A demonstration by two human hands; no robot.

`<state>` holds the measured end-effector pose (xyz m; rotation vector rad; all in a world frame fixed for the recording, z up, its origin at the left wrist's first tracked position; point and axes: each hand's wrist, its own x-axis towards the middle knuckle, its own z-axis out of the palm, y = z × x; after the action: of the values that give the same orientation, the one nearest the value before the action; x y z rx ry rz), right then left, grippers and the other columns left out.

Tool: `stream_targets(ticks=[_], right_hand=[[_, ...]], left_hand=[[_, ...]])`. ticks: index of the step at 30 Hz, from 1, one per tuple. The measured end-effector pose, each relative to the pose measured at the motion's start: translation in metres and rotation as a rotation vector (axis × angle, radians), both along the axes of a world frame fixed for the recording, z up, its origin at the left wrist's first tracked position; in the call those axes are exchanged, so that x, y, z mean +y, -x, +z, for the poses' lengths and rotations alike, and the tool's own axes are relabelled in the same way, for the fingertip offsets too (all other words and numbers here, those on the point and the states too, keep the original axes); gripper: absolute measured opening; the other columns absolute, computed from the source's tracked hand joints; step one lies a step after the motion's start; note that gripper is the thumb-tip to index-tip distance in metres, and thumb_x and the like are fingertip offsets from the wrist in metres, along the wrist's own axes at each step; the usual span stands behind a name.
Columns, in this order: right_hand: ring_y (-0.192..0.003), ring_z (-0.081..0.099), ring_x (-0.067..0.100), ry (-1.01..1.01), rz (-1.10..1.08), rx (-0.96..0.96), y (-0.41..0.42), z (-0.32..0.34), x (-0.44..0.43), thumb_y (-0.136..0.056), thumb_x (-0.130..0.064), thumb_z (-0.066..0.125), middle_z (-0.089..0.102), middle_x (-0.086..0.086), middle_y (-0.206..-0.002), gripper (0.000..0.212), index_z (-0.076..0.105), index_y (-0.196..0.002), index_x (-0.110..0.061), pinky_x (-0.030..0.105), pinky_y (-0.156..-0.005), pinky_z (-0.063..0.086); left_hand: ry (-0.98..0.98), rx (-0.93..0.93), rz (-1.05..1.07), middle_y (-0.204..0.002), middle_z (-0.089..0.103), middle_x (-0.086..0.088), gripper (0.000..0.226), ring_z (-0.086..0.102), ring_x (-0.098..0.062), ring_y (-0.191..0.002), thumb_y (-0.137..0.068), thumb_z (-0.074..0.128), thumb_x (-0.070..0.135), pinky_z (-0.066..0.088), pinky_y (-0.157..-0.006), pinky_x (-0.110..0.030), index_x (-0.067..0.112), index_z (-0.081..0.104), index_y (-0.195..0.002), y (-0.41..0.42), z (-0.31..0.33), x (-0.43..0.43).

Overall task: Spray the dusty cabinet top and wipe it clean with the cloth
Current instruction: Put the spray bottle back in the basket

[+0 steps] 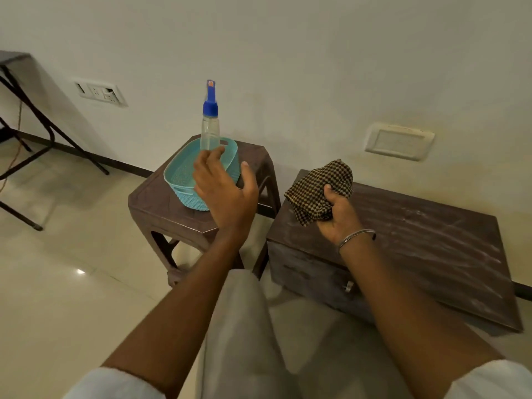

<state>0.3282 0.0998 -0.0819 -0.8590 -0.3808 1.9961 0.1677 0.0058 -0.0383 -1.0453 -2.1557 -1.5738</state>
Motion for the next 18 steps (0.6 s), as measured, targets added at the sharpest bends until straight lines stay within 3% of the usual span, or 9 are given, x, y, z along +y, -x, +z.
stream_targets(ticks=[5,9,11,14,18], right_hand=[[-0.116,0.058,0.035,0.002,0.041,-0.005,-0.011,-0.019,0.004,-0.095,-0.013,0.054,0.057,0.018,-0.132,0.042,0.048,-0.135,-0.003,0.046,-0.084,0.056],[-0.119,0.056,0.035,-0.001,0.031,-0.002,-0.018,-0.03,0.018,-0.094,-0.013,0.054,0.056,0.018,-0.133,0.044,0.048,-0.137,-0.004,0.047,-0.09,0.054],[-0.12,0.055,0.035,0.001,0.026,0.001,-0.022,-0.033,0.025,-0.094,-0.013,0.054,0.057,0.017,-0.133,0.044,0.048,-0.136,-0.005,0.048,-0.094,0.051],[-0.12,0.055,0.035,0.004,-0.012,-0.026,-0.03,-0.036,0.035,-0.093,-0.012,0.055,0.056,0.017,-0.134,0.044,0.049,-0.136,-0.005,0.048,-0.095,0.05],[-0.118,0.057,0.034,0.016,-0.021,-0.052,-0.033,-0.037,0.035,-0.094,-0.012,0.054,0.058,0.017,-0.132,0.041,0.05,-0.135,-0.004,0.046,-0.09,0.054]], left_hand=[[0.123,-0.044,0.128,-0.153,0.033,-0.009,0.083,0.031,-0.024,-0.144,-0.084,0.067,0.058,0.03,-0.117,-0.055,0.014,0.034,-0.147,0.032,0.0,0.005],[0.19,-0.183,0.069,-0.16,0.031,-0.006,0.109,0.033,-0.026,-0.145,-0.075,0.07,0.07,0.031,-0.115,-0.044,0.017,0.021,-0.155,0.079,0.02,0.028],[0.308,-0.218,-0.016,-0.145,0.052,-0.005,0.088,0.051,-0.025,-0.131,-0.079,0.069,0.064,0.044,-0.101,-0.04,0.019,0.037,-0.148,0.096,0.028,0.041],[0.354,-0.128,0.011,-0.102,0.07,-0.002,0.049,0.067,-0.023,-0.093,-0.083,0.057,0.055,0.05,-0.076,-0.033,0.016,0.064,-0.111,0.105,0.026,0.049],[0.262,-0.148,0.128,-0.103,0.071,0.0,0.05,0.066,-0.017,-0.088,-0.084,0.054,0.056,0.057,-0.081,-0.037,0.018,0.065,-0.114,0.104,0.02,0.046]])
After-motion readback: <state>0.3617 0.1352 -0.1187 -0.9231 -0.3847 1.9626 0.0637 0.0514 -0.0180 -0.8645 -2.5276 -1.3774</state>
